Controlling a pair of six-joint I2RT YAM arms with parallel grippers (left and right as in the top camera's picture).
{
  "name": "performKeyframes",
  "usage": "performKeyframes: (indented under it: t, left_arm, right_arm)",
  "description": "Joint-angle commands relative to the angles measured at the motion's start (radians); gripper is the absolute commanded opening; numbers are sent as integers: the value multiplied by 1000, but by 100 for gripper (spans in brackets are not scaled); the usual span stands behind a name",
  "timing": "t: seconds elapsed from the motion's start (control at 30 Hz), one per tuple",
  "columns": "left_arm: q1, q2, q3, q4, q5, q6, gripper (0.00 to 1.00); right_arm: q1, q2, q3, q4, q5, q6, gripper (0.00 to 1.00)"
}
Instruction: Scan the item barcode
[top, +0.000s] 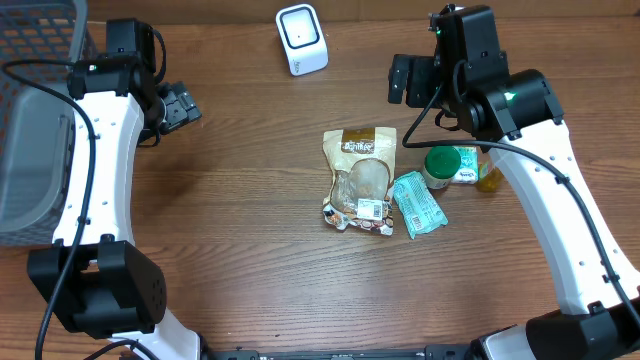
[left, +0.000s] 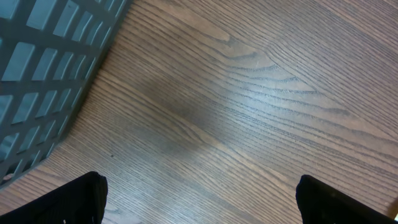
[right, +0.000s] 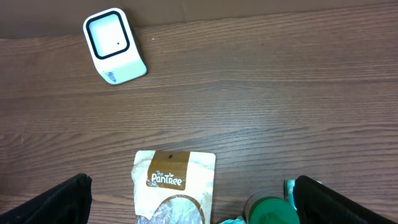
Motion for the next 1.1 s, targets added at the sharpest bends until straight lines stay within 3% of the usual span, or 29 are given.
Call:
performKeyframes:
  t: [0.0, 0.43, 0.83, 1.07]
  left_arm:
    - [-2, 2, 11, 0, -10, -10, 100]
    - [-2, 2, 11, 0, -10, -11, 100]
    - [-2, 2, 11, 0, -10, -10, 100]
    - [-2, 2, 11, 0, -10, -10, 100]
  right_arm:
    - [-1, -6, 19, 5, 8, 4, 100]
    - [-2, -95, -6, 4, 7, 4, 100]
    - [-2, -462, -10, 5, 7, 4, 100]
    - [-2, -703, -151, 5, 7, 4, 100]
